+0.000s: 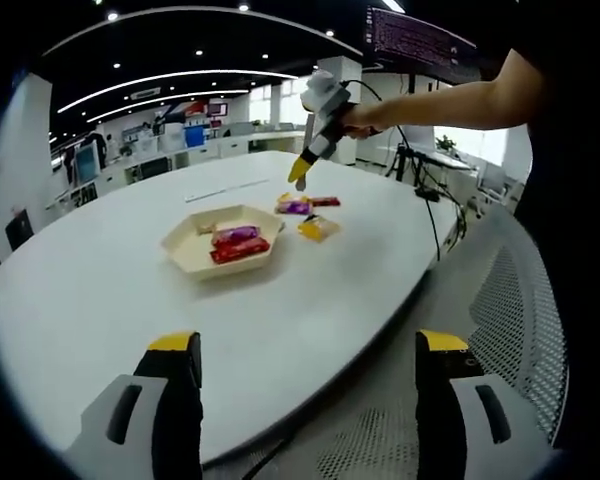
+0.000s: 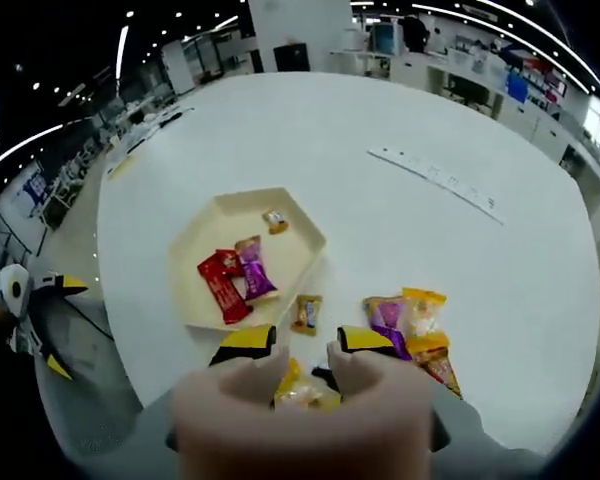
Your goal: Place the target food into the container with the food tongs after gripping and lifting it, then release it inside without dropping or visibly crushing the food.
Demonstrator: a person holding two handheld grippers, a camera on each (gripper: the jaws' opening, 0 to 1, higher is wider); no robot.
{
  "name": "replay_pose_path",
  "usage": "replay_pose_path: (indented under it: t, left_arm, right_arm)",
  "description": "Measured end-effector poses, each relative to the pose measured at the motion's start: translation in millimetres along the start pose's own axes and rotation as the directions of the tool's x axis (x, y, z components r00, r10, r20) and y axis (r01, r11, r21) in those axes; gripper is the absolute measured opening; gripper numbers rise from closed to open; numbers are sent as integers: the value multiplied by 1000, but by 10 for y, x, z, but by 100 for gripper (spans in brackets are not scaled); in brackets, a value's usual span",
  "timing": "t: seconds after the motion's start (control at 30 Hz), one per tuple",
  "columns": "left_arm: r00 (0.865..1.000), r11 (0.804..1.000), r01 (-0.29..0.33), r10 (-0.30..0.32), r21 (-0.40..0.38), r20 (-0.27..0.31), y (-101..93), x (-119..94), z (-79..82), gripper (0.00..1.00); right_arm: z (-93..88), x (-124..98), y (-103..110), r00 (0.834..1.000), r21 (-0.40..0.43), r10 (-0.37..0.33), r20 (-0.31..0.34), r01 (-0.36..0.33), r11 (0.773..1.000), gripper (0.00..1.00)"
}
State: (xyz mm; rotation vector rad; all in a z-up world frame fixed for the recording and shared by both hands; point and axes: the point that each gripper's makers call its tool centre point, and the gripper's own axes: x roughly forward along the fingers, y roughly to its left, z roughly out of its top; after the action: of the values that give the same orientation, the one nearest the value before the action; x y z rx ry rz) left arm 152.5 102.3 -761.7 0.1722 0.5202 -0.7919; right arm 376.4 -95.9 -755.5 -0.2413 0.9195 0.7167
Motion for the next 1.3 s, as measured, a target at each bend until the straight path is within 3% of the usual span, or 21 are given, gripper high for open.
replay_pose_path:
  t: [0.5, 0.6, 1.07, 1.3]
  left_arm:
    - [1000, 1000, -2, 2, 15, 5, -2, -2, 12, 95]
    - [1000, 1000, -12, 12, 13, 28, 24, -19, 53, 99]
    - [998, 1000, -30, 30, -8, 49, 111, -85, 138, 100]
    - [998, 999, -42, 42, -1, 54, 162, -102, 211, 100]
  right_arm:
    - [-271, 123, -101, 998, -9, -23, -55, 22, 1000, 23]
    - [-321, 160, -134, 997, -20, -32, -69, 30, 999, 23]
    - [-431, 298, -215, 995, -51, -22, -94, 18, 999, 24]
    - [-507, 381, -211, 994, -119, -19, -107, 6, 993, 24]
